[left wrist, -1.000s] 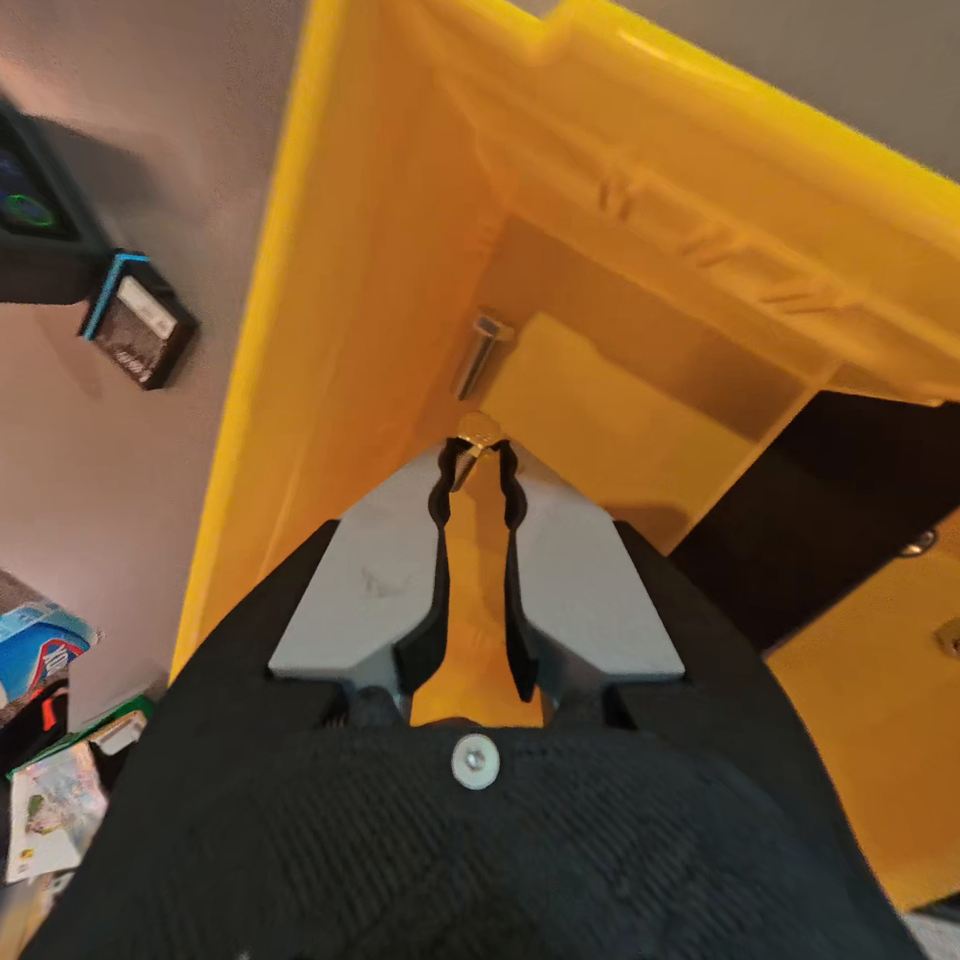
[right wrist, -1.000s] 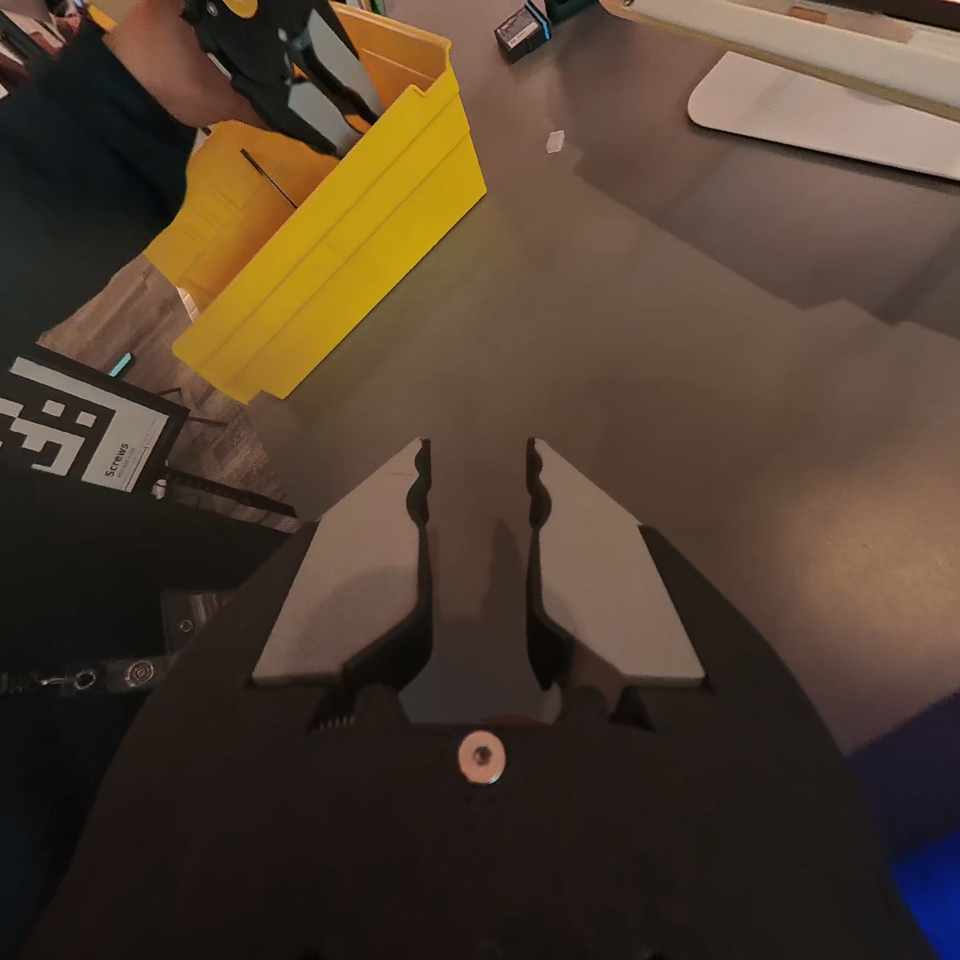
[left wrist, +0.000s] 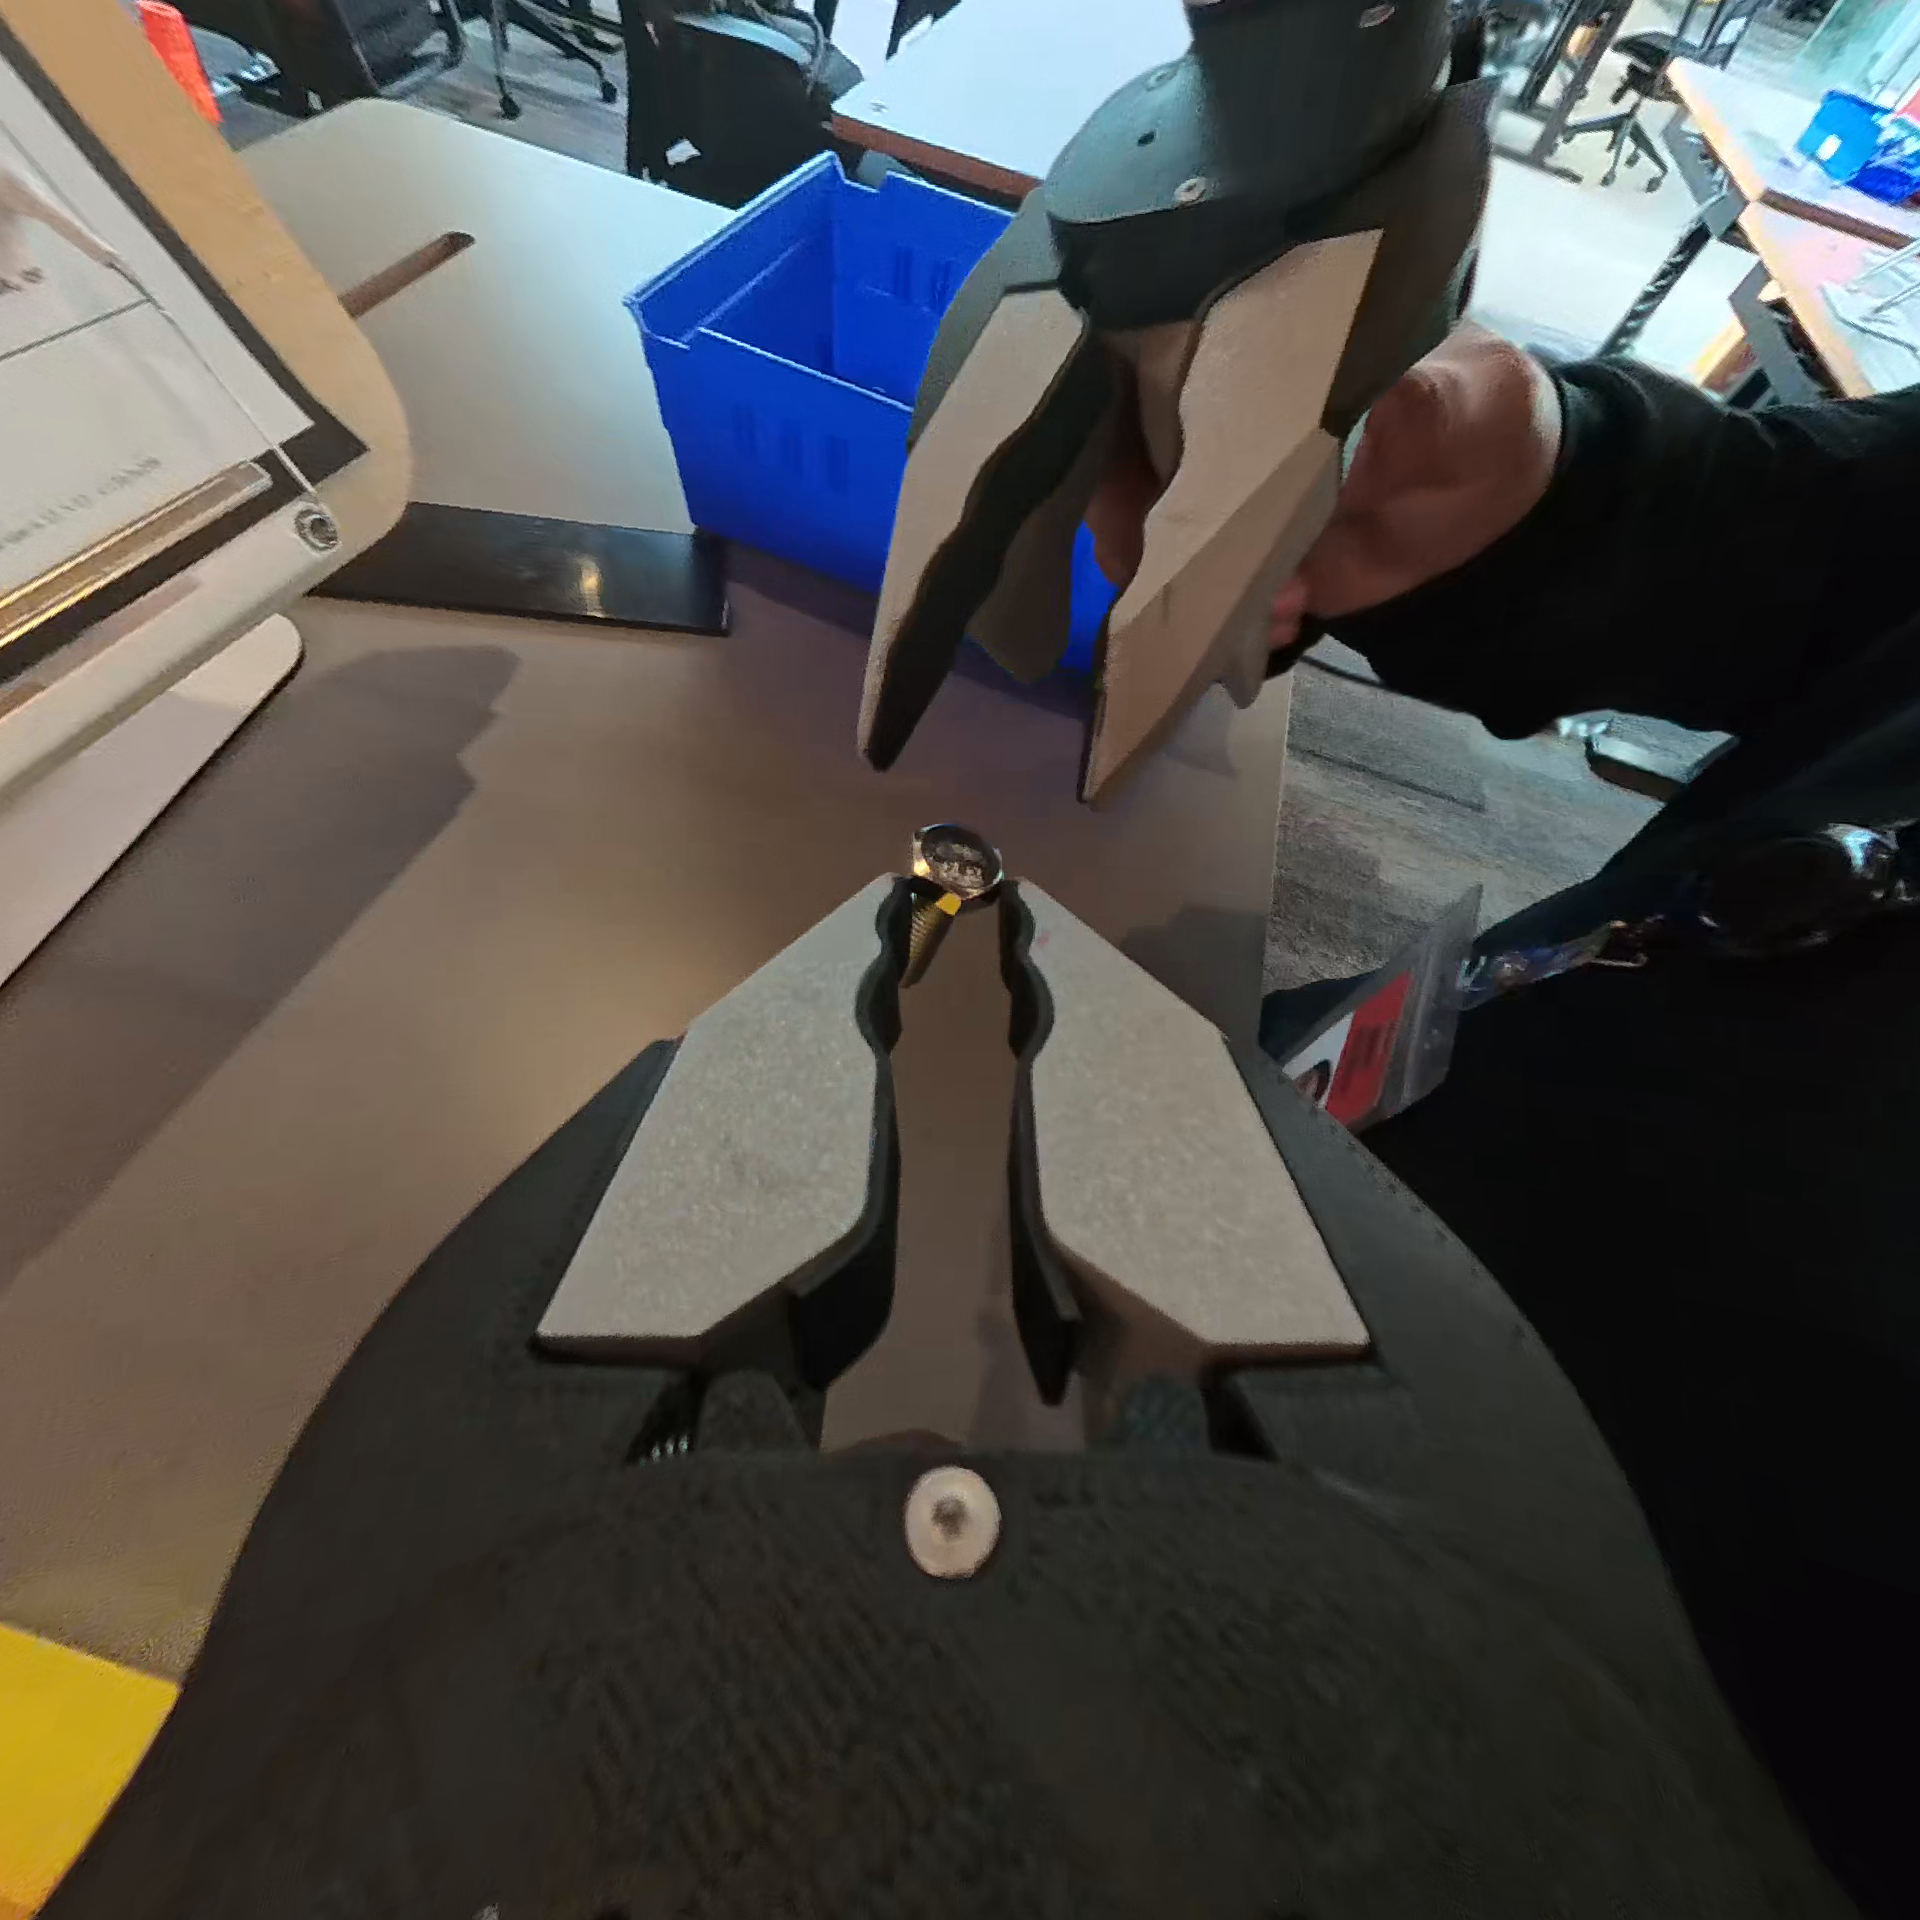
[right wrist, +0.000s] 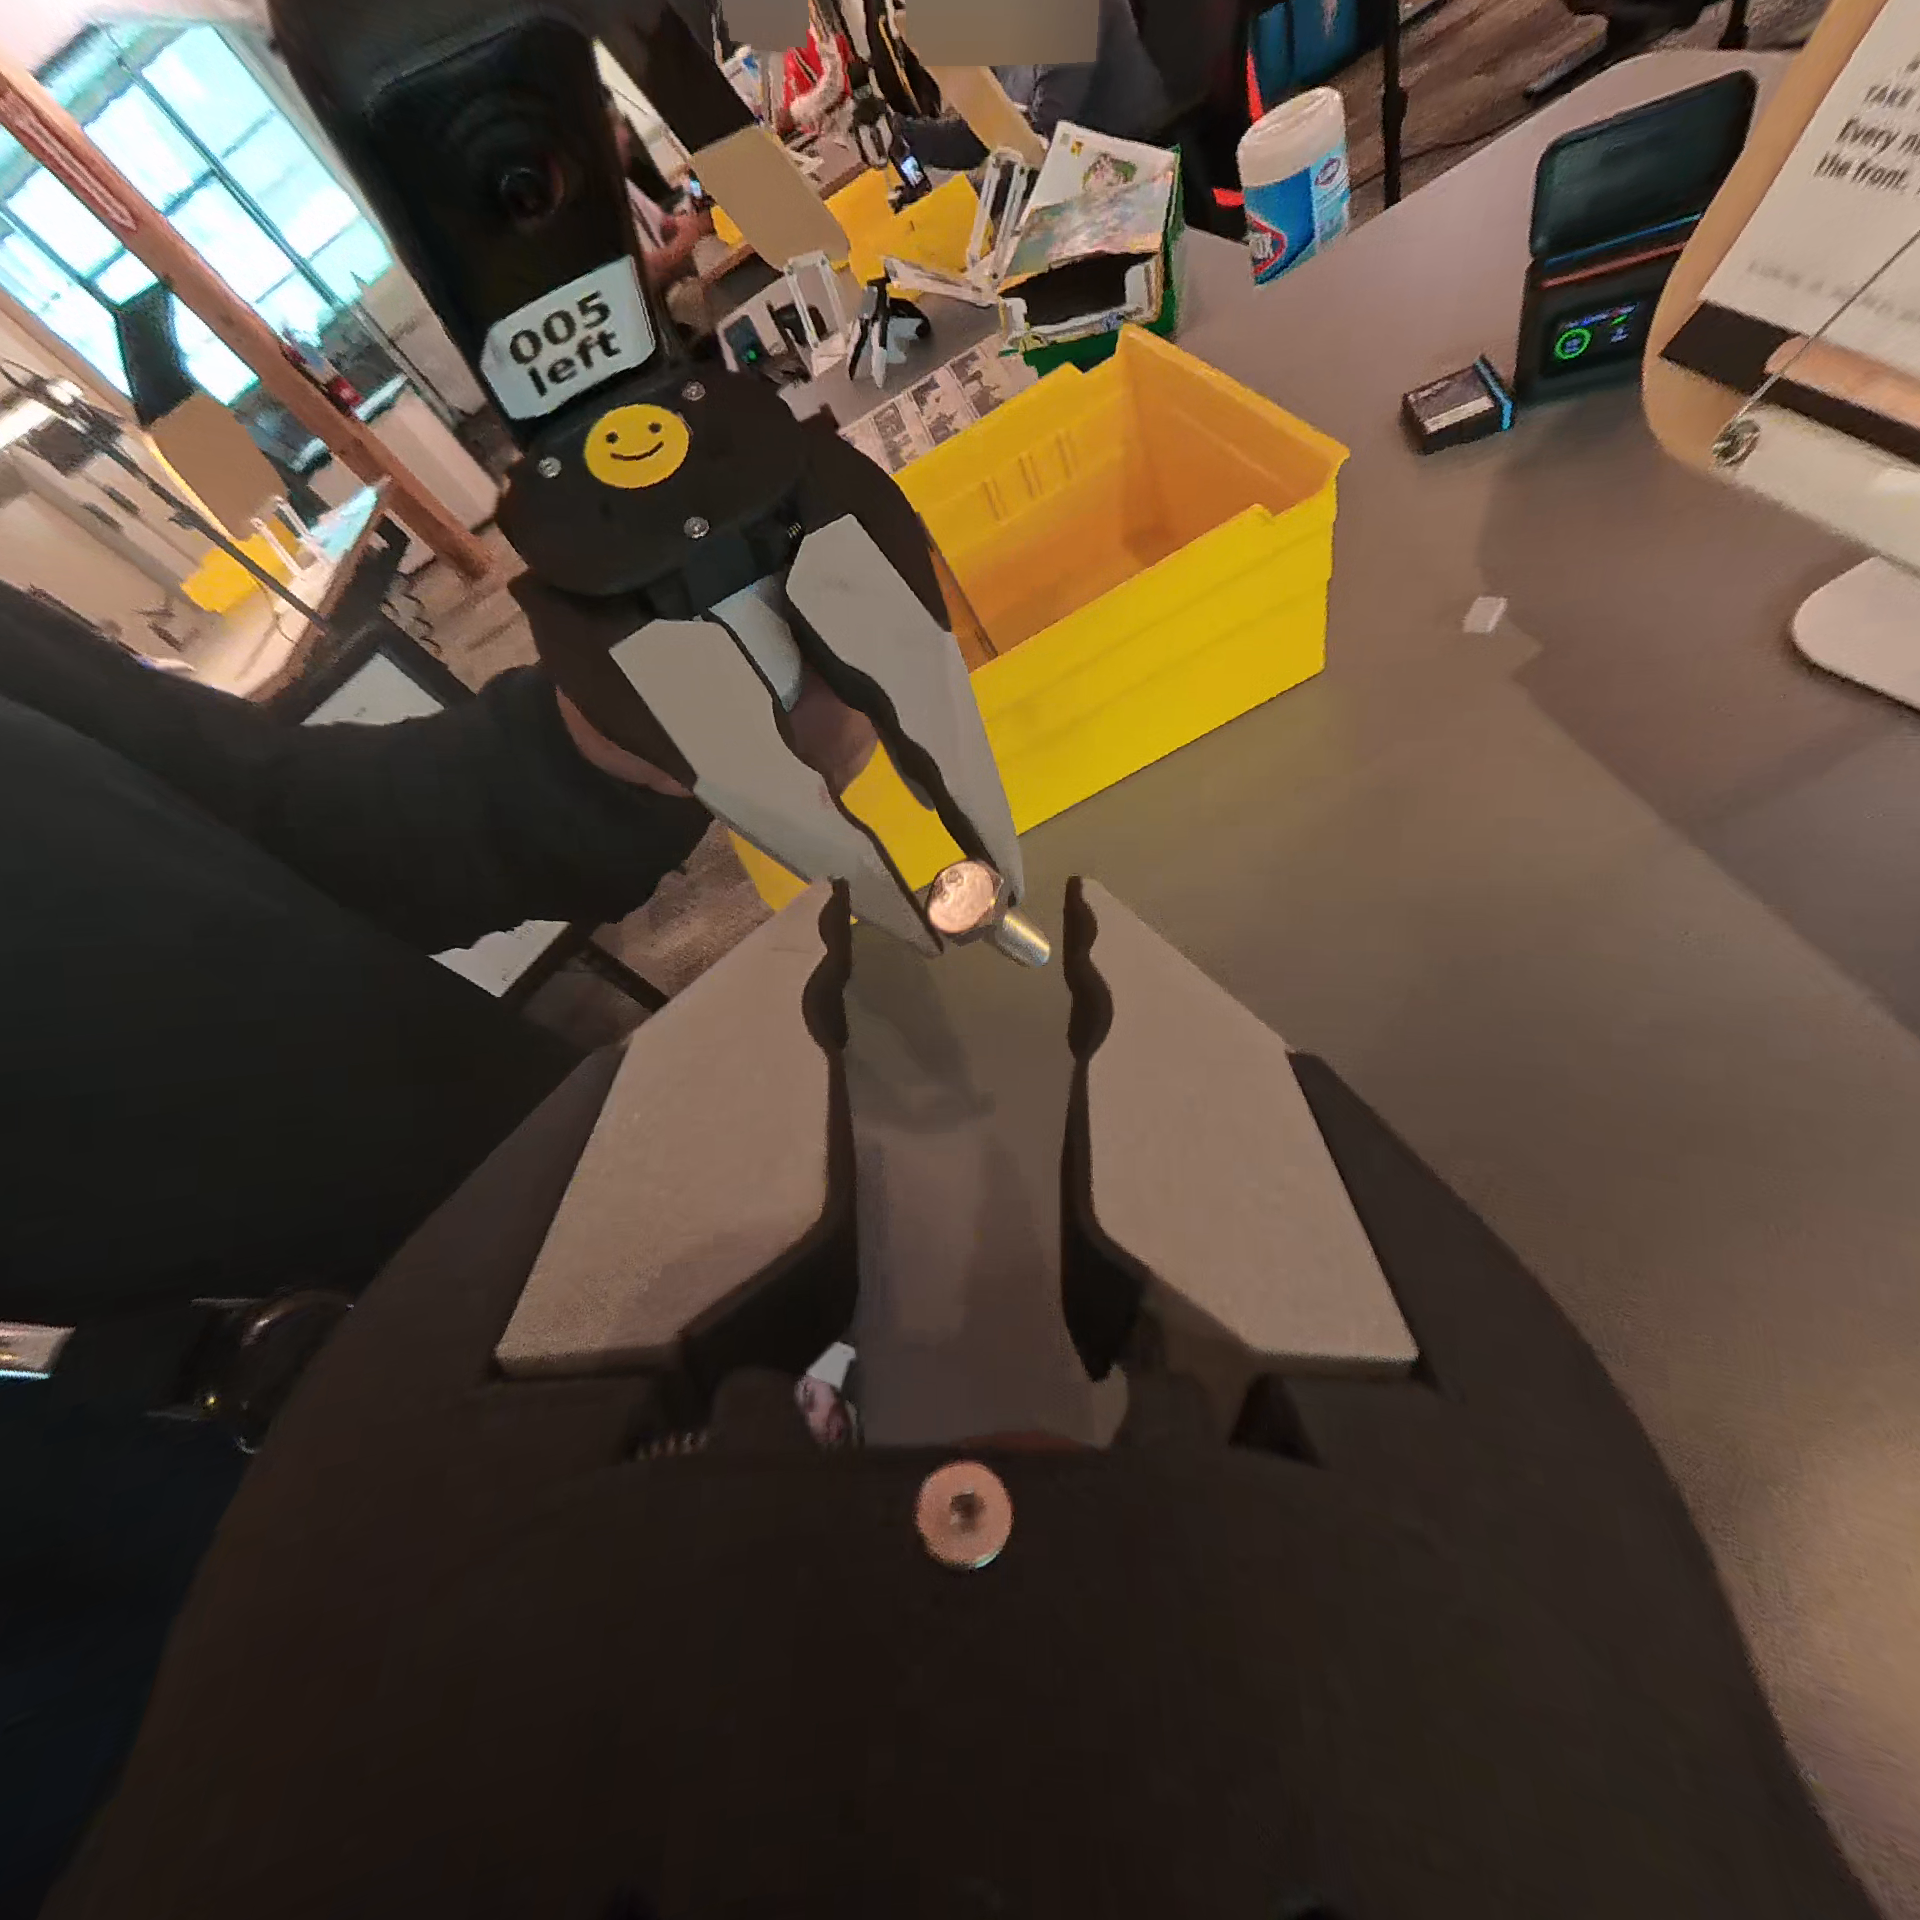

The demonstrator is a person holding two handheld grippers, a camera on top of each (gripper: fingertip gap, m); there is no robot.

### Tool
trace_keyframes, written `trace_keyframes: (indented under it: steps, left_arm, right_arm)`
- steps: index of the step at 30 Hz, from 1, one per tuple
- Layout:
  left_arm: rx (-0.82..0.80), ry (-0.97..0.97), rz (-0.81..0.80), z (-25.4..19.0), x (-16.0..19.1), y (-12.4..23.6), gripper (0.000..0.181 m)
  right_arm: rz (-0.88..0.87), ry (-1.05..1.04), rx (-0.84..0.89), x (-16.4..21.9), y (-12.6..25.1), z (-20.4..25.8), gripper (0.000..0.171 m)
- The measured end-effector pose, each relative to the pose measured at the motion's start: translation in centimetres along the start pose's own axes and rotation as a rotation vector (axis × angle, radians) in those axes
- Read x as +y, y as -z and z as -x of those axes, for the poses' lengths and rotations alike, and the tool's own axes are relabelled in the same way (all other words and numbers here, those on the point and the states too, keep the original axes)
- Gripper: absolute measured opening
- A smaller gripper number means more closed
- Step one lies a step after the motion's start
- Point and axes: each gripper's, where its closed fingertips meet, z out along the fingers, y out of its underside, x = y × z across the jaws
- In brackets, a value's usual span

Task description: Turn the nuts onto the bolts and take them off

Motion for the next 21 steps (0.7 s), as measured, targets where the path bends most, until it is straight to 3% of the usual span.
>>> trace_keyframes:
  steps: [7, 14, 21]
  left_arm:
    - [-0.036, -0.033, 0.051, 0.5, 0.6, -1.2, 0.015]
    - [-0.168, 0.006, -0.008, 3.5, -0.4, 1.3, 0.015]
    - [-0.184, -0.031, -0.032, 3.2, -1.2, 2.2, 0.015]
  right_arm:
    - [0.036, -0.030, 0.088, 0.7, 0.8, -1.7, 0.035]
    - [0.034, -0.019, 0.154, -0.4, 2.3, -2.8, 0.030]
    - [0.066, 0.013, 0.087, -1.9, -0.3, -1.5, 0.030]
